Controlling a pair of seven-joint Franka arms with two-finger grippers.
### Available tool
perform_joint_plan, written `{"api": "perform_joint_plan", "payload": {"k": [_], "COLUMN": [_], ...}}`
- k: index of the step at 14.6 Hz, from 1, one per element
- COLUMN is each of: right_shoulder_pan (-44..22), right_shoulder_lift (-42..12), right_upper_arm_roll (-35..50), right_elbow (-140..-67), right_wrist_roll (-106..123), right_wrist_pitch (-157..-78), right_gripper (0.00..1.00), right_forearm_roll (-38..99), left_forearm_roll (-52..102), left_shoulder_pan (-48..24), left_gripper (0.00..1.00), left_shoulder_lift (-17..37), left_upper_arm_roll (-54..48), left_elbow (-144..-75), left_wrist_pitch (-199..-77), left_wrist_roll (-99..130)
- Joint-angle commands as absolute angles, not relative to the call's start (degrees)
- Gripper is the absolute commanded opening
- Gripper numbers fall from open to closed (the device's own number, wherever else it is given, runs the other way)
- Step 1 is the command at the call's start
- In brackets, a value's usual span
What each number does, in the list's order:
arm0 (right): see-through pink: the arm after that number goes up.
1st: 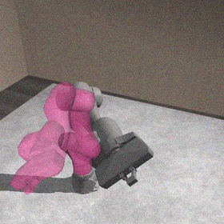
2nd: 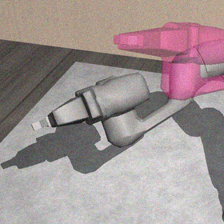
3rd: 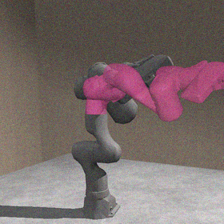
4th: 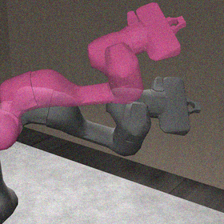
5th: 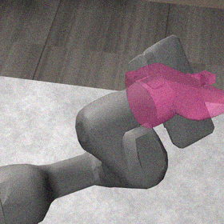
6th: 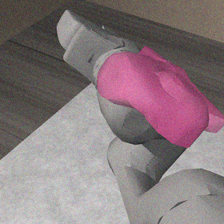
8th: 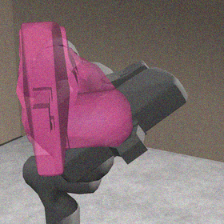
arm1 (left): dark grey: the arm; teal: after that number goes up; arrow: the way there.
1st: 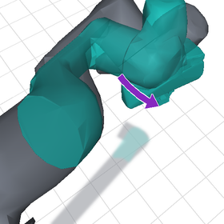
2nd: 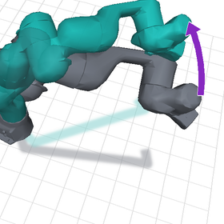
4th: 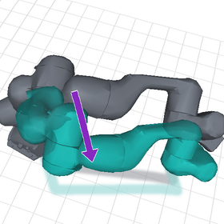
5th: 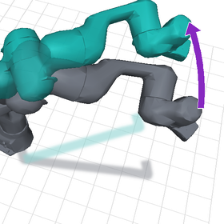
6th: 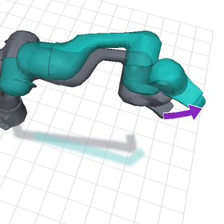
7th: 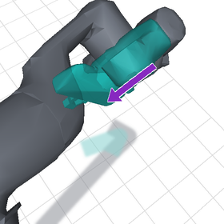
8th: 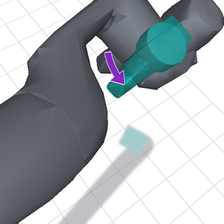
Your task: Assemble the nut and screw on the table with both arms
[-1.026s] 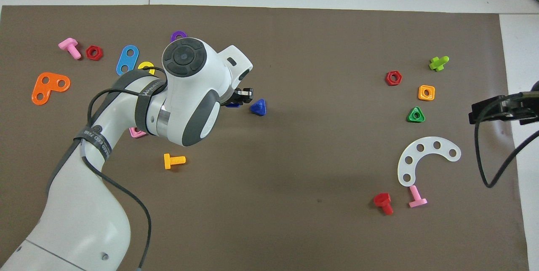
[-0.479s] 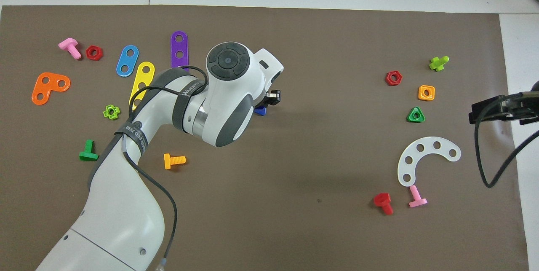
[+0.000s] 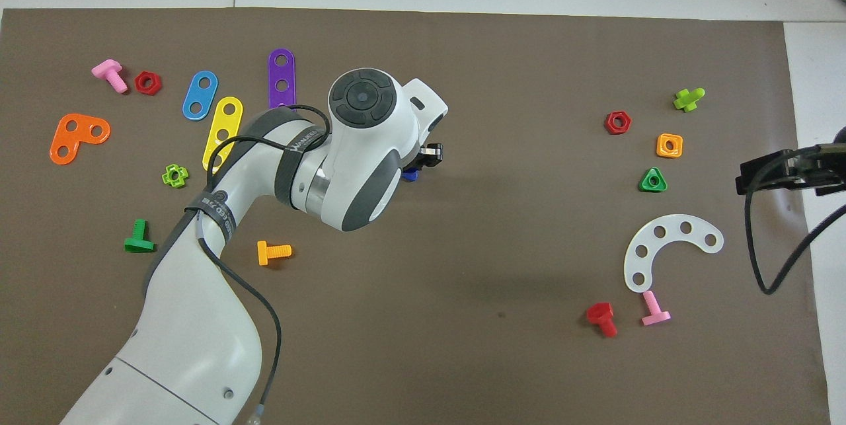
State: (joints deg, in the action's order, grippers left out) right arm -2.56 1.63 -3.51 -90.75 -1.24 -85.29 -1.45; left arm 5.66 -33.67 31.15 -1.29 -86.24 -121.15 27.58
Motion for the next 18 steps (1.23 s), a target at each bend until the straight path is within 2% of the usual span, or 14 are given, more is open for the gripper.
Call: {"api": "perform_joint_plan", "payload": {"k": [1, 10, 11, 14, 15, 18], "right_shoulder_pan": [-2.2, -2.2, -2.2, -2.2, -2.2, -2.2], "right_shoulder_lift": [2.29, 2.29, 2.29, 2.29, 2.29, 2.29], "right_upper_arm_roll": [-3.34, -3.34, -3.34, -3.34, -3.34, -3.34], "right_elbow": [-91.14, -91.14, -91.14, -91.14, -91.14, -91.14], "right_wrist_roll": [-1.05, -0.97, -1.05, -1.05, -1.05, -1.05], "right_wrist_pitch": [-84.64, -84.64, -84.64, -84.64, -84.64, -84.64], "right_gripper": [1.0, 1.0, 1.0, 1.0, 1.0, 1.0], "right_forearm_roll": [-0.62, -0.62, -0.62, -0.62, -0.62, -0.62], "left_forearm_roll": [6.06, 4.75, 4.57, 2.73, 2.55, 2.64], "left_shoulder_pan": [-35.07, -35.51, -35.51, -35.59, -35.51, -34.81], "left_gripper": [0.32, 0.33, 0.4, 0.9, 1.0, 1.0], "left_shoulder_lift": [32.07, 33.58, 33.66, 33.66, 33.66, 34.27], "left_upper_arm_roll": [-0.18, -0.09, -0.09, -0.09, -0.09, -0.09], "left_elbow": [-86.66, -86.92, -87.01, -87.01, -86.92, -85.96], "left_wrist_pitch": [-122.87, -123.49, -123.49, -124.01, -124.01, -122.62], "left_wrist_roll": [28.47, 28.92, 28.92, 28.83, 28.83, 28.39]}}
